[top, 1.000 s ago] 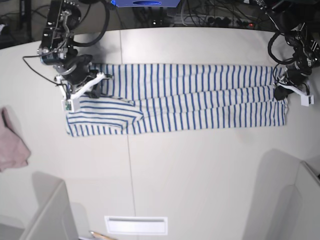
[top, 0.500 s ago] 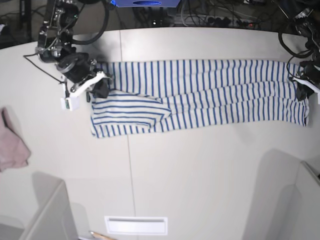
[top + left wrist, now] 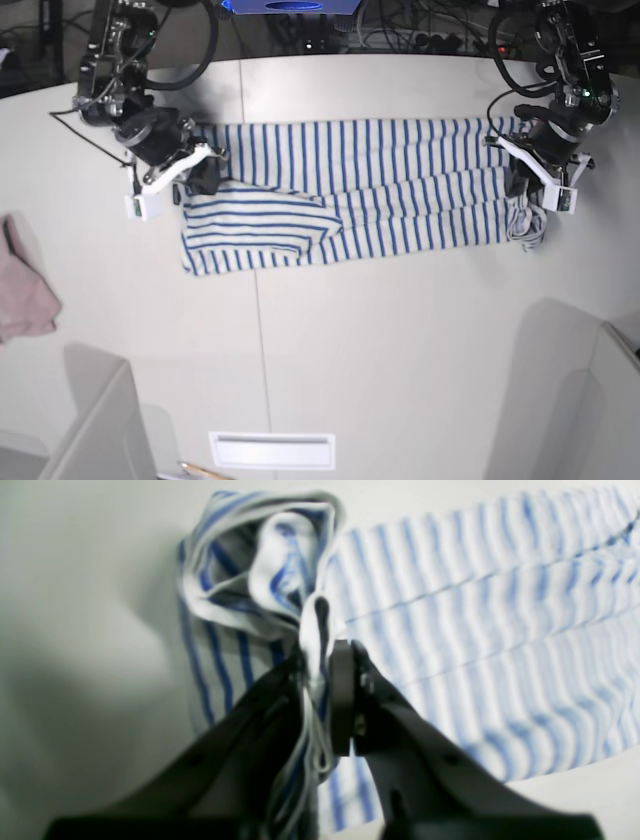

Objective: Fold the T-shirt properly
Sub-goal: 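Lift the strip end with the left gripper and move it toward the right gripper, then fold the held strip end over toward the middle with the left gripper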

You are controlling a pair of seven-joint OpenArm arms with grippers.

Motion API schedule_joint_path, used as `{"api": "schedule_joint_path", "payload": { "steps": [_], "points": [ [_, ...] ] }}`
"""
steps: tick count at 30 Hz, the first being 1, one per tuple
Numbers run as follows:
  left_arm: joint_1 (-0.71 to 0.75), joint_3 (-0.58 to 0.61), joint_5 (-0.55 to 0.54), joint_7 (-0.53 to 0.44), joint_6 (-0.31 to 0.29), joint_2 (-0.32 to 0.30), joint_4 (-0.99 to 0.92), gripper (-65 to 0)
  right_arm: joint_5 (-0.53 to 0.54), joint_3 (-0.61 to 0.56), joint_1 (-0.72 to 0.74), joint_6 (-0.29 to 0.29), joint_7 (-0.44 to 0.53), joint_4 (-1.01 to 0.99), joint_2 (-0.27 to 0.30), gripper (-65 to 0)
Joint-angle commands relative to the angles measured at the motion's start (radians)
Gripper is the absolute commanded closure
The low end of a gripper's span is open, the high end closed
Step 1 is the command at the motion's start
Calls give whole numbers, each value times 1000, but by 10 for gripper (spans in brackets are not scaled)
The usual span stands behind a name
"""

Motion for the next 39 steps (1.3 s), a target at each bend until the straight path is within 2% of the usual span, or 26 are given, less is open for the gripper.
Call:
{"api": "schedule_joint_path", "payload": {
  "steps": [1, 5, 10, 14, 16, 22, 27, 39],
  "points": [
    [-5, 14, -14, -23, 2, 0, 20, 0, 8, 3, 8, 3, 14, 3, 5, 0],
    [-8, 86, -14, -23, 4, 29, 25, 0, 8, 3, 8, 3, 14, -28, 5, 0],
    [-10, 178, -13, -26, 10, 36, 20, 0, 8, 3, 11, 3, 14, -28, 5, 0],
    [-43, 244, -13, -24, 105, 54, 17, 0, 8, 3, 11, 3, 14, -26, 5, 0],
    [-62, 280, -13, -23, 134, 54, 15, 0, 8, 3, 11, 3, 14, -26, 5, 0],
    [-106, 349, -14, -23, 153, 66, 15, 0, 10, 3, 11, 3, 14, -26, 5, 0],
    [-108, 401, -14, -28, 206, 66, 15, 0, 10, 3, 11, 3, 14, -25, 5, 0],
    [-122, 441, -14, -24, 211, 66, 14, 0, 10, 3, 11, 3, 14, -25, 5, 0]
  ]
}}
